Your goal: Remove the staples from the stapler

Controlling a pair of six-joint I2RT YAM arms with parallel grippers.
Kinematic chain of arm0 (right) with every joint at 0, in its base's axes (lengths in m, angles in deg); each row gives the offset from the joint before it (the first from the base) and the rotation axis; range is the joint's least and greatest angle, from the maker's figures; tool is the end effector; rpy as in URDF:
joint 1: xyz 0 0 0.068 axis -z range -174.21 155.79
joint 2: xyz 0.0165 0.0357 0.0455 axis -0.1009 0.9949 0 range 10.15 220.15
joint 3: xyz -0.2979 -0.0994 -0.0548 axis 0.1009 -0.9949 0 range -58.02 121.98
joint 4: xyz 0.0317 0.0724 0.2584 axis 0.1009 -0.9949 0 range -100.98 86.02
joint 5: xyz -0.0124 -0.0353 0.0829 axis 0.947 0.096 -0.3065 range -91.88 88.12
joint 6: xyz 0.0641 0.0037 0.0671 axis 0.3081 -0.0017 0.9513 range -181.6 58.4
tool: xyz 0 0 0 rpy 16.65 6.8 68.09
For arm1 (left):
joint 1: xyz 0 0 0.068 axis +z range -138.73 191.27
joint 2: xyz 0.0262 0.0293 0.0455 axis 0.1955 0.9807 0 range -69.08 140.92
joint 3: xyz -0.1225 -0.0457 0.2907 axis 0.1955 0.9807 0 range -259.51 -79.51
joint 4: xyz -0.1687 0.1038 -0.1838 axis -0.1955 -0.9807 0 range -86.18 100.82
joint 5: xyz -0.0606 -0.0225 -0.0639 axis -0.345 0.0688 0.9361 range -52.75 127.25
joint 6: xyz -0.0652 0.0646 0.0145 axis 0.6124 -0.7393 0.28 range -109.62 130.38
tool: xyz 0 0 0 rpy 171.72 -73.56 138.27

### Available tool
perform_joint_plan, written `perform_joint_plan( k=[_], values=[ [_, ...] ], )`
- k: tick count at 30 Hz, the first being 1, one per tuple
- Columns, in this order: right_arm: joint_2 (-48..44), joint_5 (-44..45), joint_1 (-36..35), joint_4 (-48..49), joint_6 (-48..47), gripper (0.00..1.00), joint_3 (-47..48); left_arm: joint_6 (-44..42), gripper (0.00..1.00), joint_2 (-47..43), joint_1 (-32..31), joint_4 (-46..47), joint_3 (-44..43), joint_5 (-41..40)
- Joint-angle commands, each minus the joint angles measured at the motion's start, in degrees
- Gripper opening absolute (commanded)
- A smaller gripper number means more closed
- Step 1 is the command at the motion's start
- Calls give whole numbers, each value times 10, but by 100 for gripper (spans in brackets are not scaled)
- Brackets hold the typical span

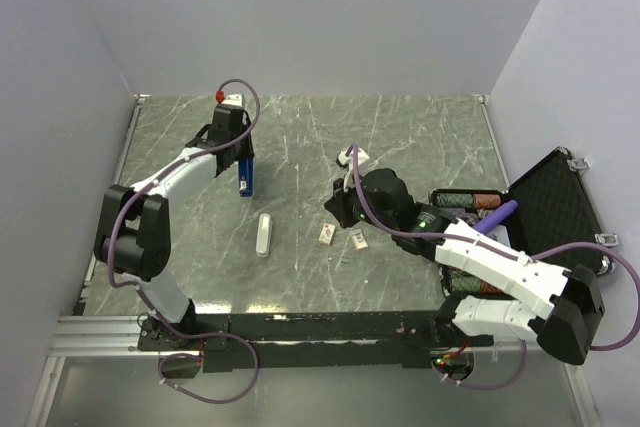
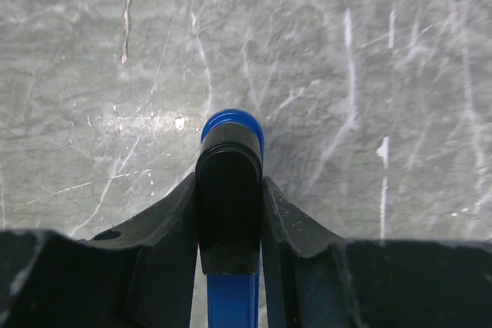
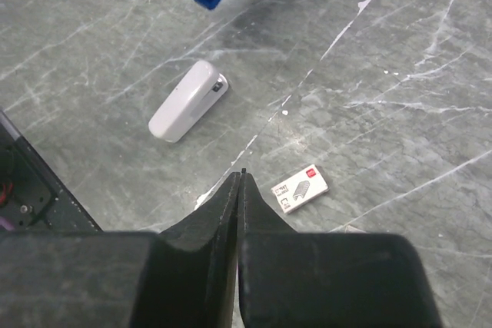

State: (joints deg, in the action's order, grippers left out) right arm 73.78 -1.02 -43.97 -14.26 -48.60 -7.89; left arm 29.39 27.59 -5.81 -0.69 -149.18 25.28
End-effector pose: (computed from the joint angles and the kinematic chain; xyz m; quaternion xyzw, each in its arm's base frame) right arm 0.1866 0.2185 0.3279 -0.2603 0.7962 0.2790 0.4696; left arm 0.4178 -0.1103 0.2637 -0.0603 0.8949 -0.0446 0.4399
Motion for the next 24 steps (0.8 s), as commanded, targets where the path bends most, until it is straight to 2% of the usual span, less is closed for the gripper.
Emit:
perform_joint_plan(
  k=[1, 3, 8, 13, 15, 19, 24],
  values=[
    [-26, 14, 5, 13, 9, 10, -9, -9, 1, 19, 16, 24, -39, 29],
    [-31, 18, 5, 11, 10, 17, -13, -7, 1, 33, 21, 20, -45, 40],
    [-42, 26, 5, 5, 12, 27, -17, 2, 1, 64, 25, 18, -52, 44],
    [-47, 31, 5, 0, 12, 39, -20, 10, 1, 94, 25, 8, -58, 14],
    [-47, 34, 5, -2, 12, 42, -20, 16, 7, 103, 25, 2, -62, 6],
    [-51, 34, 5, -4, 11, 45, -18, 22, 27, 107, 25, -2, -62, 5],
    [-50, 34, 5, -5, 9, 48, -16, 24, 42, 112, 25, -21, -71, 5]
  ],
)
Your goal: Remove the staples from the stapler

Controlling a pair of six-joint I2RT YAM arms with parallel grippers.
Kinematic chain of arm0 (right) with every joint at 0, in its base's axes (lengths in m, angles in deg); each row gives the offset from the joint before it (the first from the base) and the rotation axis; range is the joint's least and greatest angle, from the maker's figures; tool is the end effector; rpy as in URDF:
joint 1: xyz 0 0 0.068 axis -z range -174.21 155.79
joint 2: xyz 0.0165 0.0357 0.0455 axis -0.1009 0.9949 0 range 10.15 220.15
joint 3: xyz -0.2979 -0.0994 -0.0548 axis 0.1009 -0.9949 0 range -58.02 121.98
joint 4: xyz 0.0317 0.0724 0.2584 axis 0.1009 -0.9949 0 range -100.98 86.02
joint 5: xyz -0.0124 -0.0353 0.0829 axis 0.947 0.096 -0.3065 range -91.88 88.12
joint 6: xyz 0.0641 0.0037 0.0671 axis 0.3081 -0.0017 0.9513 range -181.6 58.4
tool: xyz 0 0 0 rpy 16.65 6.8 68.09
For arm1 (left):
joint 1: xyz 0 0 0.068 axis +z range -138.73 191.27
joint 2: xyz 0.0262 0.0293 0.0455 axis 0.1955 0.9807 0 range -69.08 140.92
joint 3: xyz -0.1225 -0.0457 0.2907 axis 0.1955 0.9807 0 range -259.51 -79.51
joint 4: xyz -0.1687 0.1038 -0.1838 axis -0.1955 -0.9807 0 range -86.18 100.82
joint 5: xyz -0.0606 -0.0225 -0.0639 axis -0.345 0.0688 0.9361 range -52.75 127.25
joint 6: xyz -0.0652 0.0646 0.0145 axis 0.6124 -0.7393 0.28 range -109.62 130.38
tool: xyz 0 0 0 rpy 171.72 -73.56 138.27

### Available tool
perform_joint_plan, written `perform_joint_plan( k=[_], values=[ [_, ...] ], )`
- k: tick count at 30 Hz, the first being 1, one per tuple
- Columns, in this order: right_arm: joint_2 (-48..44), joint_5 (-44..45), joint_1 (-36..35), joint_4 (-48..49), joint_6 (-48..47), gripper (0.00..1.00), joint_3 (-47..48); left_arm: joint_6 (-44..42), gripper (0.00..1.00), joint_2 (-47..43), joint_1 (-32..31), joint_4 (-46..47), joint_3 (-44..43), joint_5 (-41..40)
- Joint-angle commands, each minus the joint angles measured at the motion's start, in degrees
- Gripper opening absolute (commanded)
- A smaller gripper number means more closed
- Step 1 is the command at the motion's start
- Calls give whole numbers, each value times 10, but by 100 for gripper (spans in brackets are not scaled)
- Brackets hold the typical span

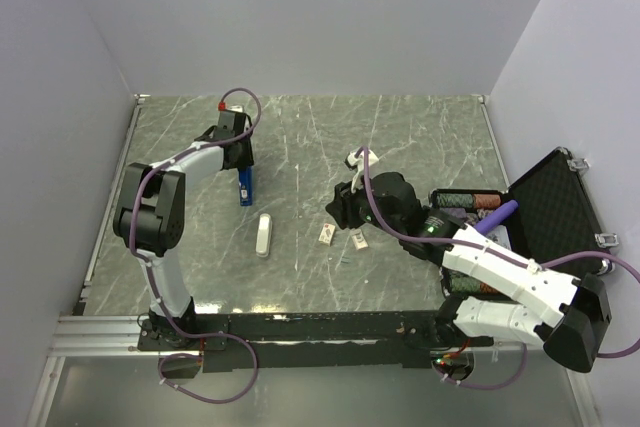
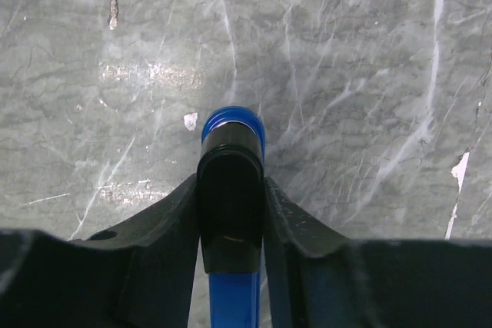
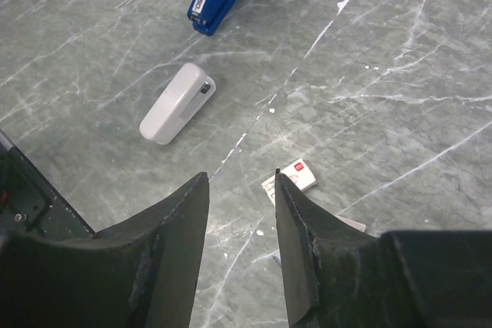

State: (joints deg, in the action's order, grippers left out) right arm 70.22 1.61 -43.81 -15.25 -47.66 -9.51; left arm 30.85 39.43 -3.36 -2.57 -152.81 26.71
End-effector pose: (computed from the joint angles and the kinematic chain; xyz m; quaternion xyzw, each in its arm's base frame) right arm 0.1796 0.2031 0.3301 -0.2390 0.7979 0.2695 0.4834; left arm 0.4532 -0.1025 0.1939 -0.0798 0.9286 -0.0243 0.3616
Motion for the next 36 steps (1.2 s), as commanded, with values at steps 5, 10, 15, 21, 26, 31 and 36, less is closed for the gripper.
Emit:
perform_joint_plan(
  k=[5, 10, 15, 21, 26, 31, 36],
  values=[
    [-11, 5, 3, 5, 2, 51, 4, 12, 61, -22, 0, -14, -32, -3],
    [-15, 2, 3, 12, 6, 52, -1, 12, 66, -53, 0, -40, -38, -5],
    [-21, -2, 3, 8, 5, 53, 1, 19, 75, -124, -28, -66, -19, 13],
    [-17, -10, 2, -21, -2, 56, 15, 49, 73, -218, -86, -73, 78, 62],
    [-35, -5, 3, -25, -9, 57, 4, 59, 73, -271, -142, -93, 134, 32],
    [-36, -6, 2, -26, -5, 57, 5, 70, 73, -276, -177, -118, 153, 1],
    [-36, -8, 3, -25, 0, 58, -1, 84, 72, -273, -189, -133, 170, -24]
  ],
)
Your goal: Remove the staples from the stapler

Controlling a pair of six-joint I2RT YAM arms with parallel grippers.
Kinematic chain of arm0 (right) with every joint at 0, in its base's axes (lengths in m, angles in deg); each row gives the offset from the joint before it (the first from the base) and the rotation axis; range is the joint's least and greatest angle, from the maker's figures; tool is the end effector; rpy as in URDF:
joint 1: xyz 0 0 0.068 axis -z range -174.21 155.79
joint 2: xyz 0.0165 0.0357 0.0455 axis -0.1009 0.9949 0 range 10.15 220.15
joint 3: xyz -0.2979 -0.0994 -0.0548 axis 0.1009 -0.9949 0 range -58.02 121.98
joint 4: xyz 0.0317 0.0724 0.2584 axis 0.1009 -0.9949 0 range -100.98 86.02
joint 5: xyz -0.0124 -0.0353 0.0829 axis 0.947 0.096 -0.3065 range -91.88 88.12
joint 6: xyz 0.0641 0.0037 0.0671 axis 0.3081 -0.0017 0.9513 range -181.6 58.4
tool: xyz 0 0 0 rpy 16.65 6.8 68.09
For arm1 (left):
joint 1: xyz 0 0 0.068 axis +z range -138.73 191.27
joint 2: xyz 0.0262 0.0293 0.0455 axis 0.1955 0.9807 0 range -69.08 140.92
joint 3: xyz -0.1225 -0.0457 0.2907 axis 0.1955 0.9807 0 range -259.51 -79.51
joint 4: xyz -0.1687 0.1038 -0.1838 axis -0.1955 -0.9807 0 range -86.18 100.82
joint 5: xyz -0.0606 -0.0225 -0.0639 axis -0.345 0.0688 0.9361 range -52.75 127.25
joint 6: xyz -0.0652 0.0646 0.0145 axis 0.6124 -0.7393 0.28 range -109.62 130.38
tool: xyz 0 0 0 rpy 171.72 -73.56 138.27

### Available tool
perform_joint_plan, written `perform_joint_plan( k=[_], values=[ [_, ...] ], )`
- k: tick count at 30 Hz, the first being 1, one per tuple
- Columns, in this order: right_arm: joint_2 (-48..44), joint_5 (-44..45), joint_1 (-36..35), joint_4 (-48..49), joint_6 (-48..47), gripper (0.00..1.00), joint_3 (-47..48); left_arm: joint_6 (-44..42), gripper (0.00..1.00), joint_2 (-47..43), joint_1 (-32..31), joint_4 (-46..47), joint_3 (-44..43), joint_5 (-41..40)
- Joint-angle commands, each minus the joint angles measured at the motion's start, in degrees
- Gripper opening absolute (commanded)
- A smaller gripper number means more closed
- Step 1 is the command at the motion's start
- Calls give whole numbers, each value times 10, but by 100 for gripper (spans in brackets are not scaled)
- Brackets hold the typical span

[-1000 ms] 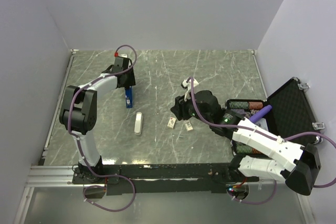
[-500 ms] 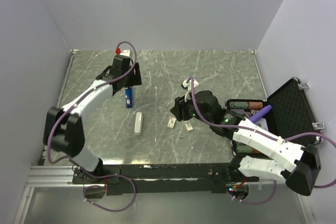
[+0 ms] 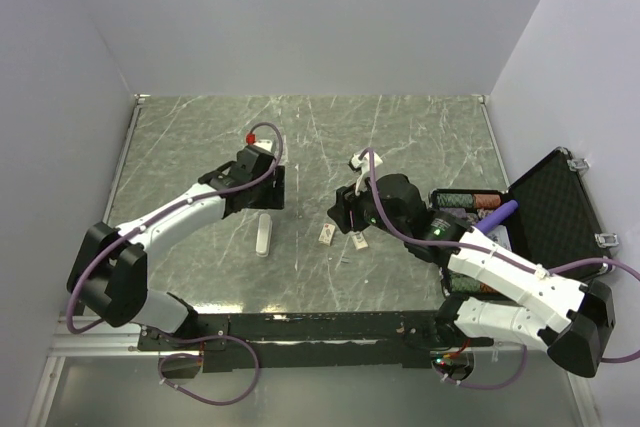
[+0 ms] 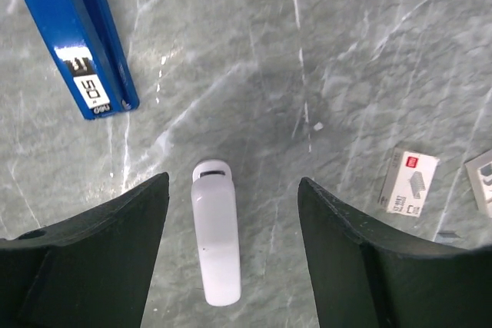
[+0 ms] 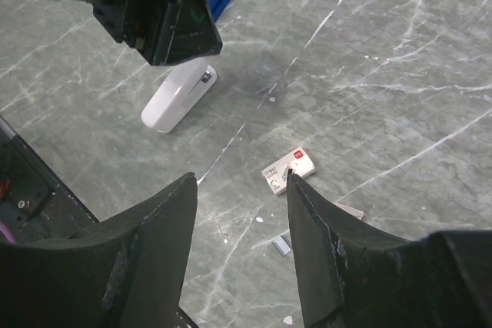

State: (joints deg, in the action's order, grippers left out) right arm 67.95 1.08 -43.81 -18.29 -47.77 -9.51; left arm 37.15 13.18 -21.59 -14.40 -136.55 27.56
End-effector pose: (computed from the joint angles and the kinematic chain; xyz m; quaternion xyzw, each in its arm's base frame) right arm 0.1713 0.1946 0.3321 -0.2435 0.8004 0.2694 0.4770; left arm 0.2875 -0.1690 0.2473 0.0213 0.9378 -0.0988 0.3321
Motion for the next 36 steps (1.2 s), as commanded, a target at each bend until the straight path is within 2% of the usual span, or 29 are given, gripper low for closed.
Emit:
perform_joint_plan(
  k=[1, 8, 20, 22, 28, 36],
  values=[
    [-13, -3, 3, 5, 1, 58, -3, 23, 72, -10, -7, -14, 12, -34],
    [-1, -8, 3, 8, 3, 58, -1, 43, 73, 8, -12, -8, 46, -31],
    [6, -9, 3, 12, 5, 58, -7, 51, 71, 46, -19, 11, 51, -24],
    [5, -7, 3, 11, 4, 59, -8, 51, 70, 51, -19, 13, 52, -22],
    [6, -8, 3, 9, 2, 58, -7, 52, 56, 65, -26, 12, 47, -16],
    [6, -7, 3, 8, 0, 58, -6, 47, 51, 62, -37, -12, 29, -47]
  ],
)
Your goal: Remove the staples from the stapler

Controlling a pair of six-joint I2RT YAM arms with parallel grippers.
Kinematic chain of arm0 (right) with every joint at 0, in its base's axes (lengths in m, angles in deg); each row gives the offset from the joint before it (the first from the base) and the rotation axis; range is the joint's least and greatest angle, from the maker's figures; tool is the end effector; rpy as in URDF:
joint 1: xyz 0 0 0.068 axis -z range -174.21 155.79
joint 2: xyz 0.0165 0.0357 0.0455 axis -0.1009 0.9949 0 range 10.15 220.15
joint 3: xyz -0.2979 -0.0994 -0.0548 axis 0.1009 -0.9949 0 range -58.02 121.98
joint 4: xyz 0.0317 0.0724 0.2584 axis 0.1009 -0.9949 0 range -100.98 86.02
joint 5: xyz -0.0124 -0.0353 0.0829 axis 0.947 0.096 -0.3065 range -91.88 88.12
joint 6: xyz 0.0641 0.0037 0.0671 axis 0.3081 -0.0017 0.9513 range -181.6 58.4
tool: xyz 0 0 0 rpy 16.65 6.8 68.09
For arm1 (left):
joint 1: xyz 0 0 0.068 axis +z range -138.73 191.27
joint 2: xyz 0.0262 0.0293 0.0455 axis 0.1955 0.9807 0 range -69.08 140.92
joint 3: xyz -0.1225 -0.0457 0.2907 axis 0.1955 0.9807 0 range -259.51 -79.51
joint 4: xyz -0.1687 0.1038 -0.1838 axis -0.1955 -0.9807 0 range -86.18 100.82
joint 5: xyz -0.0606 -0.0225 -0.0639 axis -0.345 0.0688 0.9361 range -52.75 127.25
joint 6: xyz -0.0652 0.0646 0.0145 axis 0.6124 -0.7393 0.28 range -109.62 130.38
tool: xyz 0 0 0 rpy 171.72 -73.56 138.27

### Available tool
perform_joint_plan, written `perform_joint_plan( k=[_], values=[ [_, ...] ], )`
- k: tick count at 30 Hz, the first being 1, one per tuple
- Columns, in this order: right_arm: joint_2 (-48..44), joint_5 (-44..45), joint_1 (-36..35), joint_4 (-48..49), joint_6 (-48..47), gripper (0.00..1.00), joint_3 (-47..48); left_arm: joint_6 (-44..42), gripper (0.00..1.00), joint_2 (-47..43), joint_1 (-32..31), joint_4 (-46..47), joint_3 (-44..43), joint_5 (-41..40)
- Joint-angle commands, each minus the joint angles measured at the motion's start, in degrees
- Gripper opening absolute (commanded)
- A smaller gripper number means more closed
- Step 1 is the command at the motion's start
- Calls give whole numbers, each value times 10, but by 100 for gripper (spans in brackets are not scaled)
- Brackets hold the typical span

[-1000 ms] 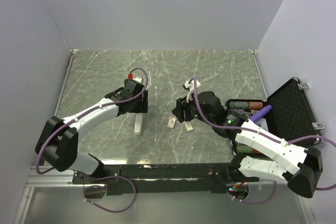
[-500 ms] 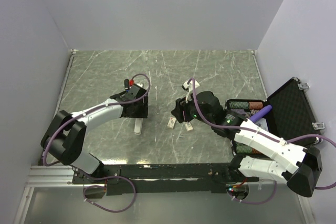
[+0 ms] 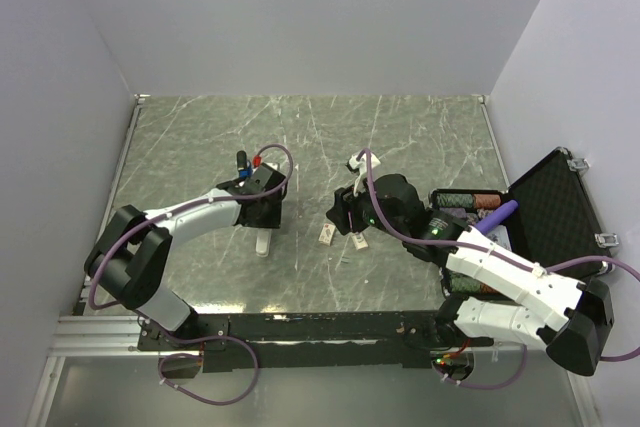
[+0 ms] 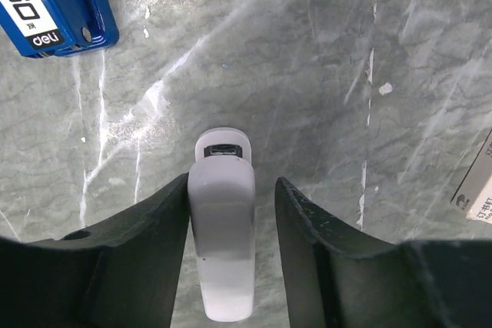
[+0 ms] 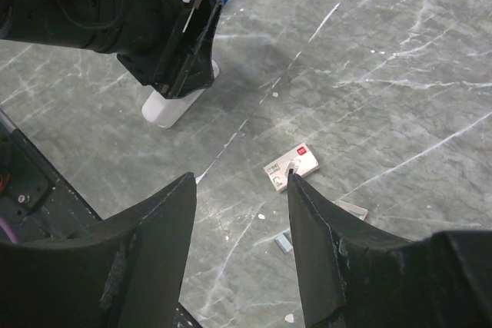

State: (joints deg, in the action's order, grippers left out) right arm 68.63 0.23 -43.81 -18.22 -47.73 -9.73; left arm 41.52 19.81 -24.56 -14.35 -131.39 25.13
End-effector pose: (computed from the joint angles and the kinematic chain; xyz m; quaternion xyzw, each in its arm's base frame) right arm 0.1720 0.1973 0.3279 -0.2484 0.8031 0.2716 0.4686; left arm 0.2744 -0.1765 0.1818 0.0142 0.9655 -0.0465 0.2560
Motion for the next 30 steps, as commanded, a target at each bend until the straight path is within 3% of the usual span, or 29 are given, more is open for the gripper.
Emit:
perform_joint_plan(
  k=[1, 11, 14, 17, 30],
  values=[
    [-1, 1, 3, 8, -1, 58, -5, 2, 51, -4, -10, -16, -23, -27],
    [1, 0, 4, 11, 2, 58, -7, 0, 40, -3, -22, -40, -33, -56],
    [1, 1, 3, 12, 2, 59, -9, -2, 29, -6, -26, -41, -33, -55],
    [1, 3, 3, 9, 3, 58, -8, -5, 1, -12, -31, -45, -36, -45],
    [-45, 8, 8, -59, -40, 59, 20, -77, 1, -124, -44, -5, -45, 134]
  ],
)
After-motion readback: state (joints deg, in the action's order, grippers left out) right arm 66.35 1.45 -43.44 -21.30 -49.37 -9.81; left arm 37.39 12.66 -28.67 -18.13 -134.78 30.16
